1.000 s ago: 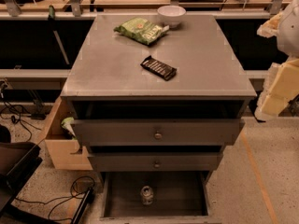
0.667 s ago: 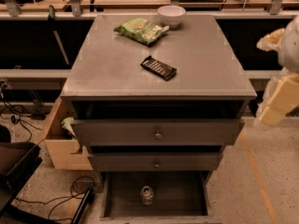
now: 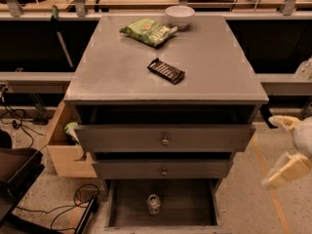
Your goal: Pick 7up can from bottom drawer and place on counter
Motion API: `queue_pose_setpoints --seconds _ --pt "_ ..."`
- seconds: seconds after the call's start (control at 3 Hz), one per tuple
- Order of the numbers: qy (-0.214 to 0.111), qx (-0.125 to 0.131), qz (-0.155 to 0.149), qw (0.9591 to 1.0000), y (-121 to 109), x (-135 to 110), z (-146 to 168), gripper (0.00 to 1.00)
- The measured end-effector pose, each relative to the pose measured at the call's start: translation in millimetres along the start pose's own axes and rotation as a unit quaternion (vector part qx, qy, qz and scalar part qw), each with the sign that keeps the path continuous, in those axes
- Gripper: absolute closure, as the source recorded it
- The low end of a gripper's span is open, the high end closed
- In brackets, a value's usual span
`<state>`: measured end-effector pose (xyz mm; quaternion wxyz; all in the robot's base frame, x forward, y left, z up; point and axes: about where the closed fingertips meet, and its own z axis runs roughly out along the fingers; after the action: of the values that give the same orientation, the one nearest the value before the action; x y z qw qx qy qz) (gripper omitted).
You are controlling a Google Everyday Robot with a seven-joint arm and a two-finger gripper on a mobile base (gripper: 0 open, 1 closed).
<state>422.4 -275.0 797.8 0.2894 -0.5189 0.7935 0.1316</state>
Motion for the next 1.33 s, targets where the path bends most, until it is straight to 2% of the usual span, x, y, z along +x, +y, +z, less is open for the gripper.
queue_pose_setpoints --seconds 0.33,0.67,1.0,1.33 --pt "-0.109 -0.040 0.026 0.9929 24.9 46.7 39.5 0.00" --pt "-0.178 -0.070 -0.026 0.9811 56.6 95.5 69.3 0.00" --pt "-0.180 -0.067 -0.051 0.9801 56.0 94.3 71.7 0.00" --pt "-0.185 -0.068 -0.051 0.9791 57.5 90.2 81.5 0.00"
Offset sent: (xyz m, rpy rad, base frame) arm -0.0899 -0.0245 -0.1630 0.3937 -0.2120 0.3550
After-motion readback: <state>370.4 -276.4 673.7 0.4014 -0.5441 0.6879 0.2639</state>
